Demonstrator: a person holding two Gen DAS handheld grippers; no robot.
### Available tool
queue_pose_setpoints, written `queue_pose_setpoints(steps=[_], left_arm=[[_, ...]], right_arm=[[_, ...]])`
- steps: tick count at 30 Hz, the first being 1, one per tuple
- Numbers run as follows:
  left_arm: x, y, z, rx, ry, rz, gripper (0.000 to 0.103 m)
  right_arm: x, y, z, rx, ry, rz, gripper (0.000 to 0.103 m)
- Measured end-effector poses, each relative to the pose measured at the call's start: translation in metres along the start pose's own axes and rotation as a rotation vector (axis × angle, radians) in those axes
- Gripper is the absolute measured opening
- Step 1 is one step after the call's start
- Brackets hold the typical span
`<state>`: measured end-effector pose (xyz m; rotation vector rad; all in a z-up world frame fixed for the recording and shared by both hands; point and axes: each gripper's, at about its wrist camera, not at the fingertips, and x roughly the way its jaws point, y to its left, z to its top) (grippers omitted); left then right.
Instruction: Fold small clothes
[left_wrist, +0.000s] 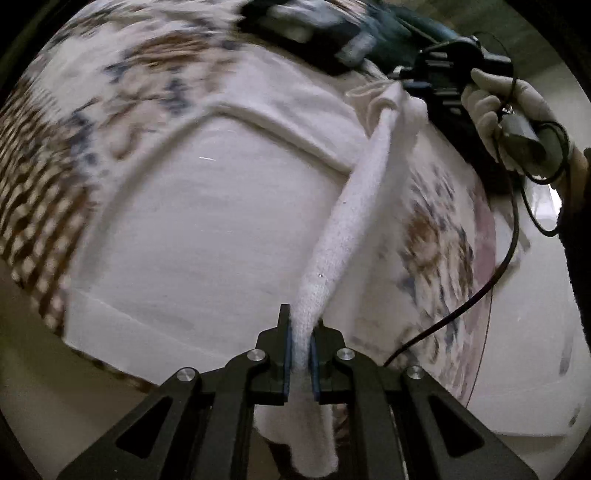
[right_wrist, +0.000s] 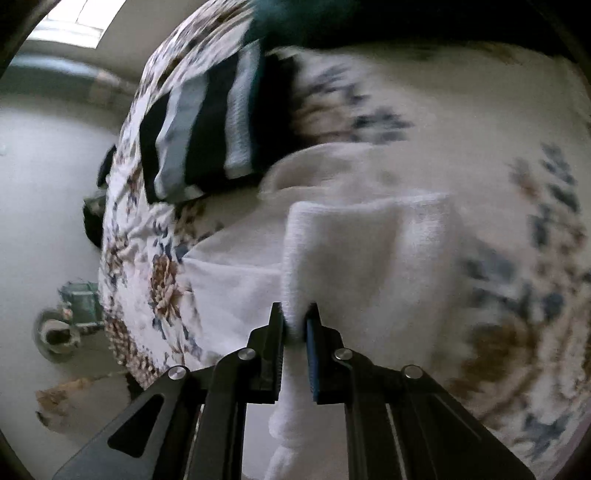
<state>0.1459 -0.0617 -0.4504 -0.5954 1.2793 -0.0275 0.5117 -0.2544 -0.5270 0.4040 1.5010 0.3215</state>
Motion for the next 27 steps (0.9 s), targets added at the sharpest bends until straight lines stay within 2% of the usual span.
queue_pose_setpoints(steps=[4,8,11,14,16,17,19,20,21,22,23,24,27], left_arm=[[0.001,0.062,0.019,-0.066,-0.012,0.021,0.006],[0.012,0.119,0.029,-0.148,0.004,0.028,0.006],[0.018,0.150,0.025,-0.215,0.019,0.008,0.006],[0.031,0.162,0.030,-0.203,0.043,0.008,0.007],[0.041,0.179,0.031,-0.212,0.110,-0.025,0.013],[0.041,0.181,0.031,-0.223,0.128,-0.038,0.020],[0.035,0.198,0.028,-0.243,0.153,-0.078,0.022],[0.028,0.203,0.025,-0.246,0.158,-0.079,0.023],[0.021,0.210,0.022,-0.252,0.168,-0.079,0.026],[0.014,0.217,0.020,-0.260,0.175,-0.068,0.033],[0.009,0.220,0.019,-0.266,0.174,-0.052,0.049],[0.003,0.225,0.019,-0.275,0.166,-0.034,0.054],[-0.007,0.227,0.022,-0.284,0.170,-0.054,0.054]], right_arm=[[0.084,0.087,0.017,-0.062,0.045,-0.089,0.011],[0.138,0.133,0.018,-0.103,0.071,-0.160,0.011],[0.161,0.153,0.016,-0.117,0.074,-0.197,0.011],[0.181,0.161,0.014,-0.116,0.079,-0.223,0.011],[0.194,0.161,0.015,-0.103,0.098,-0.237,0.012],[0.200,0.161,0.017,-0.101,0.119,-0.238,0.013],[0.198,0.159,0.016,-0.101,0.126,-0.210,0.021],[0.188,0.157,0.013,-0.099,0.129,-0.168,0.031],[0.179,0.154,0.008,-0.093,0.130,-0.141,0.045],[0.169,0.150,0.001,-0.087,0.128,-0.117,0.052],[0.152,0.143,-0.011,-0.082,0.117,-0.089,0.057],[0.136,0.135,-0.024,-0.083,0.110,-0.069,0.057],[0.094,0.100,-0.079,-0.086,0.112,-0.082,0.057]])
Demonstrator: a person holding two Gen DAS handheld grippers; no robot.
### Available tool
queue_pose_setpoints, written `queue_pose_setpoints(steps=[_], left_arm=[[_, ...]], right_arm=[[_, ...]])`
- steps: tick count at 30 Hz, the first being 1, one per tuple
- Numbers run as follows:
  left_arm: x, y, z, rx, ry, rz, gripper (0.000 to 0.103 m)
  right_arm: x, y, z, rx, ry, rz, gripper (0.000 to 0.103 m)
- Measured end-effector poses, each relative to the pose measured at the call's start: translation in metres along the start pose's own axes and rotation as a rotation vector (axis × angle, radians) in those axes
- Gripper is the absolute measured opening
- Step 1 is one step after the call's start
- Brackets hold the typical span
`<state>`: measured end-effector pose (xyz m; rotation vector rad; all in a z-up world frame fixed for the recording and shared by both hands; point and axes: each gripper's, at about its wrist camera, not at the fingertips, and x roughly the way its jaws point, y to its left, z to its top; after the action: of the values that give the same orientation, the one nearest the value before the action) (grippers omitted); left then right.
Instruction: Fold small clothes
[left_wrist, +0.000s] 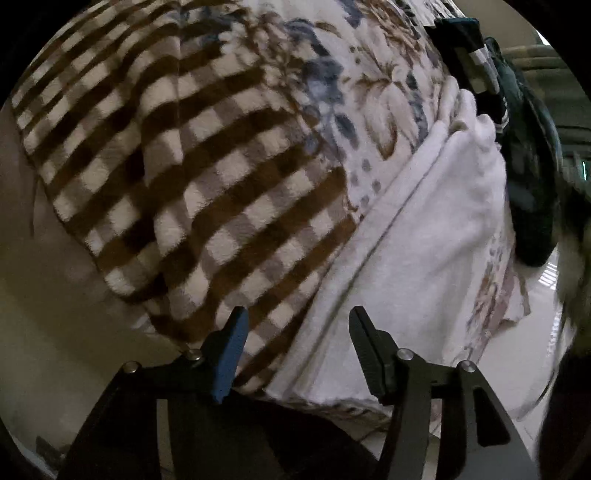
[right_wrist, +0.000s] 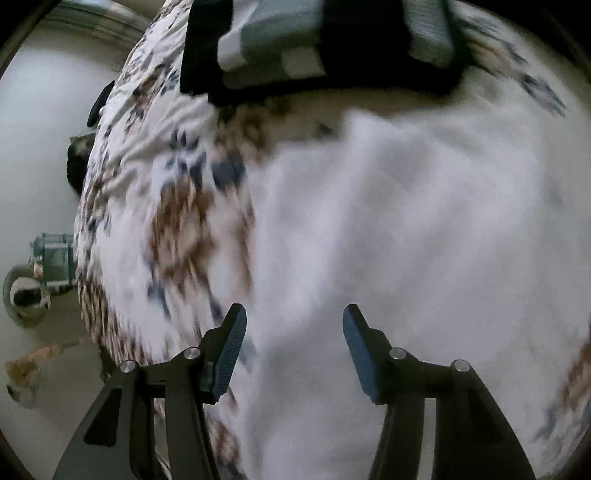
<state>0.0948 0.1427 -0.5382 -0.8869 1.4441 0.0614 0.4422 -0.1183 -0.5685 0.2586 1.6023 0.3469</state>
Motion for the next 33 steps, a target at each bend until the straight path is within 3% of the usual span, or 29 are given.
queue_pose_setpoints(steps=[4,7,8,9,10,11,13,14,16,20,22,24,25,26,27,30,33], left_arm=[[0.019,-0.032,-0.001,0.134,0.043,0.061,0.054],[0.049,-0.051,-0.003,0.225,0.075,0.133,0.053],[0.052,-0.054,-0.004,0.243,0.066,0.149,0.041],[0.055,-0.057,-0.003,0.264,0.048,0.162,0.016],[0.057,-0.059,-0.003,0.286,0.041,0.168,0.015],[0.057,-0.061,-0.003,0.305,0.039,0.182,0.014],[0.053,-0.063,-0.006,0.338,0.030,0.219,0.013],[0.053,-0.066,-0.007,0.352,0.035,0.239,0.013],[0.050,-0.071,-0.010,0.392,0.061,0.293,0.014],[0.027,-0.107,0.004,0.418,0.100,0.293,0.019],[-0.001,-0.143,0.026,0.434,0.036,0.250,0.023],[-0.019,-0.172,0.053,0.428,-0.047,0.173,0.031],[-0.023,-0.189,0.074,0.424,-0.085,0.128,0.037],[-0.021,-0.203,0.094,0.421,-0.116,0.095,0.050],[-0.019,-0.210,0.109,0.420,-0.138,0.081,0.055],[0.020,-0.251,0.185,0.424,-0.194,0.024,0.055],[0.067,-0.272,0.244,0.416,-0.170,0.023,0.055]], right_arm=[[-0.012,-0.067,-0.100,0.079,0.064,-0.076,0.057],[0.011,-0.115,-0.176,0.217,0.171,-0.071,0.057],[0.024,-0.130,-0.206,0.273,0.210,-0.043,0.057],[0.032,-0.137,-0.222,0.299,0.227,-0.025,0.057],[0.041,-0.142,-0.238,0.318,0.241,0.003,0.056],[0.050,-0.144,-0.253,0.322,0.242,0.025,0.052],[0.061,-0.143,-0.272,0.291,0.217,0.045,0.029],[0.063,-0.142,-0.280,0.283,0.193,0.066,0.011],[0.062,-0.143,-0.293,0.275,0.152,0.063,0.009],[0.052,-0.138,-0.298,0.222,0.185,0.037,0.009],[0.035,-0.138,-0.284,0.237,0.188,0.047,0.022],[0.004,-0.144,-0.268,0.257,0.128,0.100,0.044],[-0.008,-0.147,-0.261,0.260,0.094,0.110,0.047],[-0.021,-0.150,-0.251,0.263,0.049,0.110,0.050],[-0.031,-0.155,-0.239,0.272,0.011,0.106,0.052],[-0.042,-0.171,-0.198,0.316,-0.078,0.091,0.053],[-0.045,-0.190,-0.151,0.375,-0.155,0.077,0.053]])
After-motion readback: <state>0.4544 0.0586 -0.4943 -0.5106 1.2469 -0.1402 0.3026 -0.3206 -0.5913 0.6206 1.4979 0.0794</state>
